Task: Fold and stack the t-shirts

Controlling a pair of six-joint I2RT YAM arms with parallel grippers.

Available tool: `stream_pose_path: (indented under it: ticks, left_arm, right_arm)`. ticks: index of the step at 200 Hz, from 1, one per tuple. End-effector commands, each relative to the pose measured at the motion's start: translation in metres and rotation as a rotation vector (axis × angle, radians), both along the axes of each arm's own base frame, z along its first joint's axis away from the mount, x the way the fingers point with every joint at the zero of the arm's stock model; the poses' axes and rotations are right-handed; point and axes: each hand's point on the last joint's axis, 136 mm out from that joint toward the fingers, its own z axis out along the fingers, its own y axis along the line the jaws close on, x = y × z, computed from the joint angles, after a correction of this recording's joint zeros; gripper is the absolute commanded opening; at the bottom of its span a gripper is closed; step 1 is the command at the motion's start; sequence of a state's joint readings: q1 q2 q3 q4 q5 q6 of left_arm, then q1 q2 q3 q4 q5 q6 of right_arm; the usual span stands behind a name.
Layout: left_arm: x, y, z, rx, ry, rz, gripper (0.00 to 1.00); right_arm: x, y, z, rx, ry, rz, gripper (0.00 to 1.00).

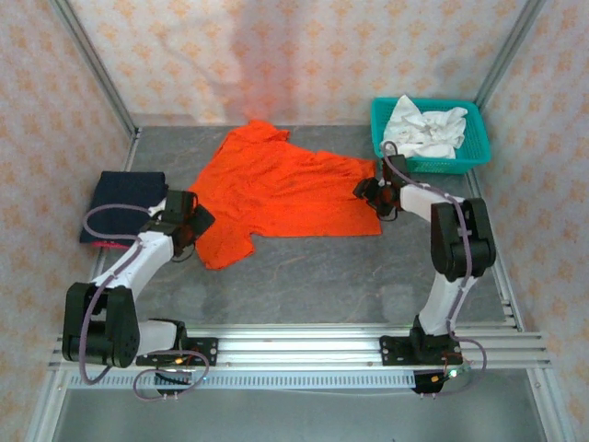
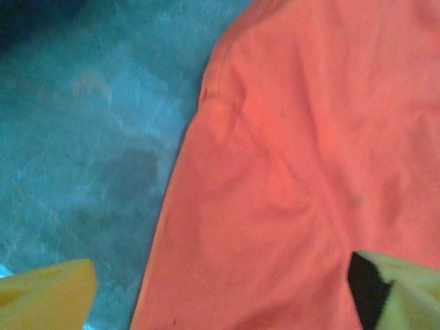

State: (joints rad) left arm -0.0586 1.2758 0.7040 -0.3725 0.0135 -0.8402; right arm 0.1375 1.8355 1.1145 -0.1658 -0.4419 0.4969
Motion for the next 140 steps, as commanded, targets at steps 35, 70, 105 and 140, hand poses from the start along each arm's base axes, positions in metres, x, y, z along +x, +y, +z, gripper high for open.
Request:
stream_pose_path:
  ticks: [35,70,105,140]
  left_arm:
    - [-0.035,-0.017,-0.030,-0.041,0.136,0.079,0.79]
    - [-0.040,-0.024,-0.049,-0.092,0.187,0.141,0.68]
    - [-0.043,-0.027,-0.060,-0.101,0.243,0.157,0.64]
    - [-0.044,-0.031,-0.068,-0.128,0.245,0.167,0.46]
  right_arm:
    - [-0.034,-0.002,0.051,0.038,-0.135,-0.016,0.70]
    - [-0.055,-0.011,0.049,0.014,-0.116,-0.041,0.69]
    - [-0.056,-0.009,0.056,0.034,-0.120,-0.050,0.67]
    - [-0.054,-0.012,0.062,0.024,-0.125,-0.061,0.66]
